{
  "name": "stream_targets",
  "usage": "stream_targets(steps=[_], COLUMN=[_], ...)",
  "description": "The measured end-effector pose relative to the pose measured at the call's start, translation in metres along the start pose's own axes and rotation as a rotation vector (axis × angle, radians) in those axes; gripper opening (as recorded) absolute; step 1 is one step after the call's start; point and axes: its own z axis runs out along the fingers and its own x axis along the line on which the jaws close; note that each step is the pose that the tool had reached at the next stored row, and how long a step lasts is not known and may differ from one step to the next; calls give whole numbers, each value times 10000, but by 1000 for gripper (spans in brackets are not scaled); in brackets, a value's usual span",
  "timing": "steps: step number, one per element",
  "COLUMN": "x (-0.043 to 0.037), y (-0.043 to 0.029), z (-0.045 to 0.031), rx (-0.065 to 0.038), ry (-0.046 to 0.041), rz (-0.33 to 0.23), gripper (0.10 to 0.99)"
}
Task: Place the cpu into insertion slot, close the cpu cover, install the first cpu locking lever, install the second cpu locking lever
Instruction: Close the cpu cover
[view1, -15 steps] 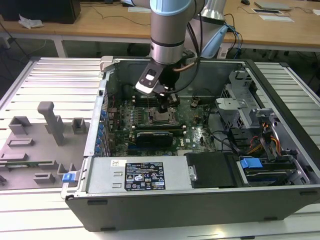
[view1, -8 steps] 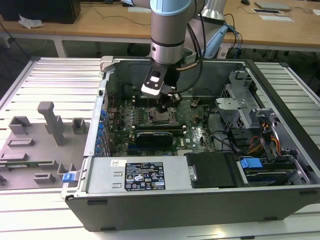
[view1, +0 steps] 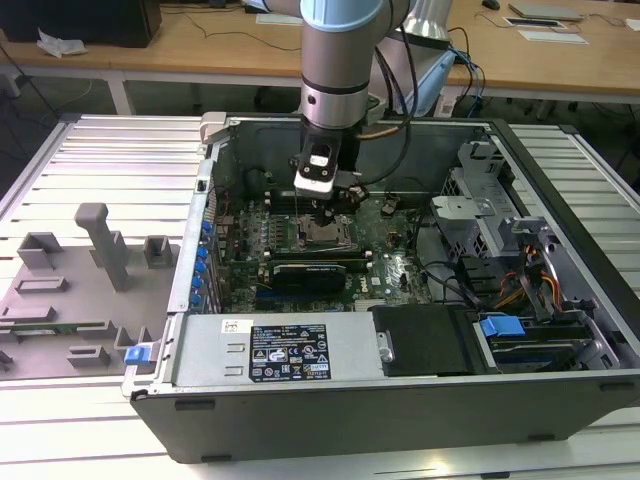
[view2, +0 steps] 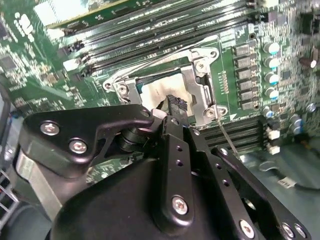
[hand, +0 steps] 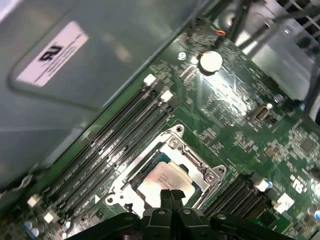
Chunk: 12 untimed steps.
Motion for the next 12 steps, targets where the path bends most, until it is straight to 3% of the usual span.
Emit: stream_targets(steps=[1, 9, 12], x=[0, 0, 0], y=[0, 0, 0], z=[0, 2, 2], rx=[0, 0, 3], ry=[13, 53, 72], rz=[-584, -2365, -3285], gripper=[106, 106, 106])
